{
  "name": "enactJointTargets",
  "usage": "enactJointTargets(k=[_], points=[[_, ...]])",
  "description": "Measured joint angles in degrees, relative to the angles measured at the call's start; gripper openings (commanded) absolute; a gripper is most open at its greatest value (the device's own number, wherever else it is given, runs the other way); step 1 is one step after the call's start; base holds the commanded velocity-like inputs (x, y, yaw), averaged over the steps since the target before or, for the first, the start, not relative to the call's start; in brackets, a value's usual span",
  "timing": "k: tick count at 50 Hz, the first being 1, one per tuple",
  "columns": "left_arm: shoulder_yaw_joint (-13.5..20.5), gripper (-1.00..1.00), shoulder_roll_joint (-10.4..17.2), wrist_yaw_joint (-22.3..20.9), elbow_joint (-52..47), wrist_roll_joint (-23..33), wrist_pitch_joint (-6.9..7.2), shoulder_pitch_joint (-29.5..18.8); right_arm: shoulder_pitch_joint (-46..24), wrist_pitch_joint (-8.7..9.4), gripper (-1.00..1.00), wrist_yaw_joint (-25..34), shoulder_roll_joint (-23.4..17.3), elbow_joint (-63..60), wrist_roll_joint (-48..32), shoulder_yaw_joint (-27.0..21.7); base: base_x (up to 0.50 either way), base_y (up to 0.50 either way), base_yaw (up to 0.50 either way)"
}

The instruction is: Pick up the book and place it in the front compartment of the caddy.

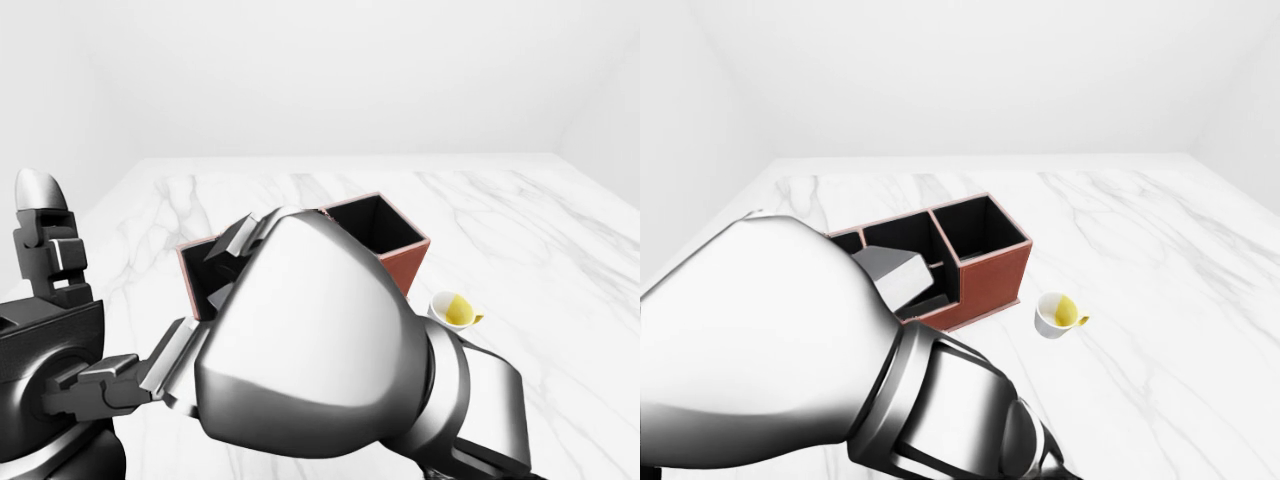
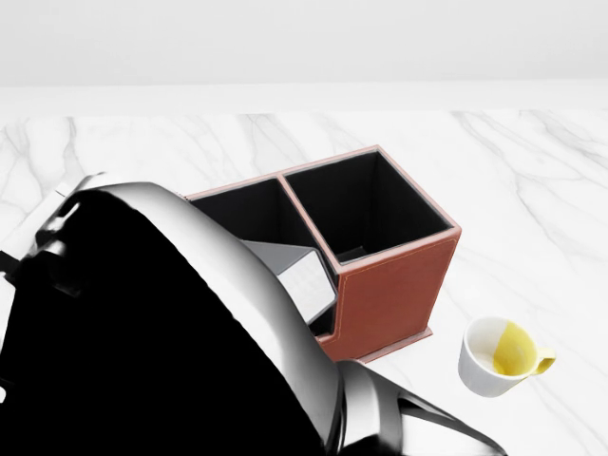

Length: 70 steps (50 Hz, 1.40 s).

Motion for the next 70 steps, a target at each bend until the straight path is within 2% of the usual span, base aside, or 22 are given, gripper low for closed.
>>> enactJointTargets(k=[11,19,28,40,55,70], points=[[-0.34,1.0,-0.06,-0.03,0.19,0.3,0.0,0.03,-6.92,0.21,-1.0,0.0,-0.04,0.64,2.64,-5.47,0.0,0.0,0.0],[-0.48,1.0,-0.1,-0.11,0.12,0.42,0.0,0.14,-10.62,-2.3,-1.0,0.0,1.65,1.99,3.27,-12.36,0.0,0.0,0.0],[-0.5,1.0,-0.13,-0.17,0.08,0.45,0.0,0.17,-12.53,-3.82,-1.0,0.0,2.66,2.75,3.47,-16.04,0.0,0.0,0.0],[-0.63,1.0,-0.19,-0.22,0.05,0.57,0.0,0.24,-14.3,-3.86,-1.0,0.0,2.86,3.77,3.64,-18.82,0.0,0.0,0.0],[-0.58,1.0,-0.24,-0.31,-0.29,0.55,0.0,0.32,-21.61,-3.86,-1.0,0.0,-1.29,13.88,5.99,-23.58,0.0,0.0,0.0],[-1.09,1.0,-0.36,-0.33,-0.35,0.91,0.0,0.4,-26.64,-3.77,-1.0,0.0,-3.57,24.51,6.52,-25.26,0.0,0.0,0.0]])
